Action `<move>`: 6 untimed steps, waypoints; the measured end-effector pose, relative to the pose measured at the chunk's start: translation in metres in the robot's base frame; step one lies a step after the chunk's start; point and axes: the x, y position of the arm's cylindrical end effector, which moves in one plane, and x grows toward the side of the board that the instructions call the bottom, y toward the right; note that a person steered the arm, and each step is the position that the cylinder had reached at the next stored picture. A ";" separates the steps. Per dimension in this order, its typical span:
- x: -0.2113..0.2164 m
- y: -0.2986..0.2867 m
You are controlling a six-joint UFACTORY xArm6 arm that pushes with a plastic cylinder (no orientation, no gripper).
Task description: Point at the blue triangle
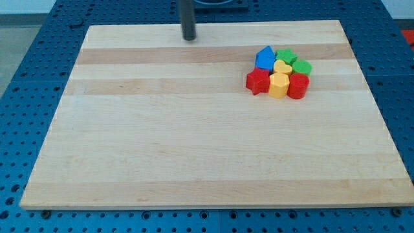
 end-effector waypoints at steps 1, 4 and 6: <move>0.003 0.065; 0.037 0.149; 0.057 0.149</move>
